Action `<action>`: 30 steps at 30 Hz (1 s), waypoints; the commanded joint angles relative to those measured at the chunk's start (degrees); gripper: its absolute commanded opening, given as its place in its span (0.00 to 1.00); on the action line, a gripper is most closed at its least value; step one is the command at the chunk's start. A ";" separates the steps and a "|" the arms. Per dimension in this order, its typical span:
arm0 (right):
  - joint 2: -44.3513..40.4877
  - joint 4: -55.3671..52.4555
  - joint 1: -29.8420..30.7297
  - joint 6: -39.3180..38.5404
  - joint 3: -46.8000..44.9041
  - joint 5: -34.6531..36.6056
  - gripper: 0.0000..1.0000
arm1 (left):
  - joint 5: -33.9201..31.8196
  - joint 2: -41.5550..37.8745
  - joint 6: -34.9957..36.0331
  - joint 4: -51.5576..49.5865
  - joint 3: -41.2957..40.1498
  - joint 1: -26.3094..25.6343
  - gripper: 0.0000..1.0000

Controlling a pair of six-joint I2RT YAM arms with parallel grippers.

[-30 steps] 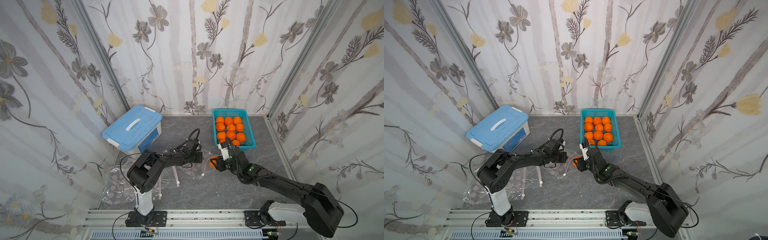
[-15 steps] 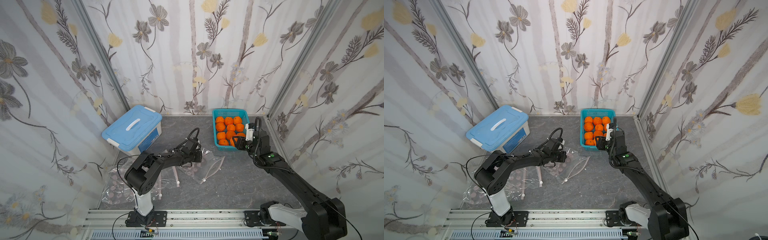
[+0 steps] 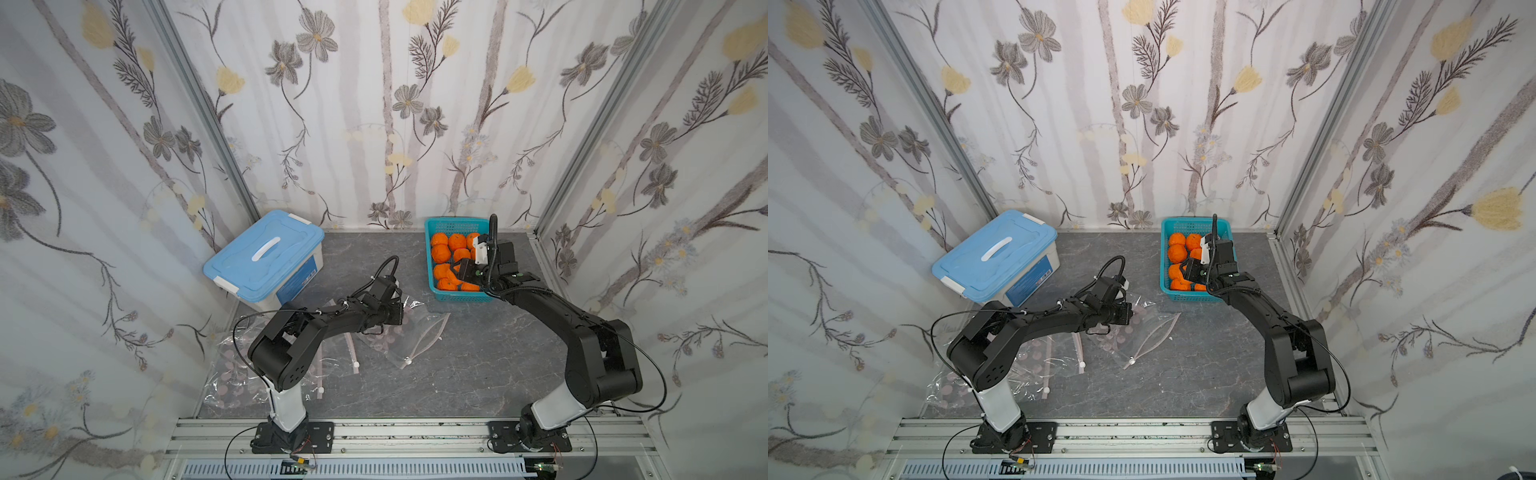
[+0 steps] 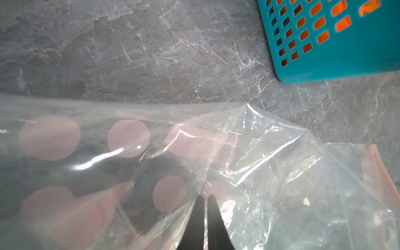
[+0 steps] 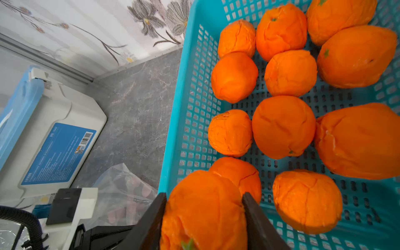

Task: Open the zip-top bag and take out the orange
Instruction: Place the orange in the basket.

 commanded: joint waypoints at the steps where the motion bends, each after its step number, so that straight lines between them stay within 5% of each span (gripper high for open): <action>1: 1.69 0.87 -0.05 0.45 0.30 -2.26 0.41 | -0.40 -0.24 0.73 0.11 -0.02 -0.01 0.09; 14: 7.73 -4.65 -0.49 -0.78 2.97 7.53 0.41 | -0.92 -0.47 0.99 -0.15 -0.11 0.01 0.09; 22: 1.84 -1.08 -0.61 -2.18 0.78 2.88 0.41 | -0.75 -0.15 1.03 -0.15 -0.04 -0.02 0.09; 30: -3.26 -8.98 -3.37 -2.84 0.96 16.55 0.41 | -0.92 -0.71 1.08 -0.30 -0.11 0.01 0.09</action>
